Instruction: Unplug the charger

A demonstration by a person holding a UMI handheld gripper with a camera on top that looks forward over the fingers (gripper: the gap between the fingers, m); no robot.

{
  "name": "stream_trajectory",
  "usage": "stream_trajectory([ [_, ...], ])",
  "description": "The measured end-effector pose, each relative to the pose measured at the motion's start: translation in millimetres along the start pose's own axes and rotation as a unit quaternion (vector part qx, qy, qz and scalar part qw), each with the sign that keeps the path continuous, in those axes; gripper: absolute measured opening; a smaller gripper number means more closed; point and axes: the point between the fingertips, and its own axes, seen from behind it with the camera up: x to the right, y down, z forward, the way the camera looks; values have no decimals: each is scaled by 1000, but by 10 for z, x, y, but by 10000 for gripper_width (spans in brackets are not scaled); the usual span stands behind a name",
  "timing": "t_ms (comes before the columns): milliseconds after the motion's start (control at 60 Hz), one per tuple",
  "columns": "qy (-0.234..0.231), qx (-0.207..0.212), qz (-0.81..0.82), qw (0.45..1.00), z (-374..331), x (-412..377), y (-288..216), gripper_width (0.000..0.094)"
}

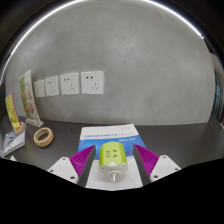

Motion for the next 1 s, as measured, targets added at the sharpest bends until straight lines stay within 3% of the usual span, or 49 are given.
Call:
stream_trajectory([
  [317,52,14,5,999,-1114,-309,93,783],
  [400,66,13,-3,998,-1492,-551,224,853],
  [617,105,7,16,994,-2424,-1118,621,845],
  [1000,96,12,3,995,-3458,-1534,1040,845],
])
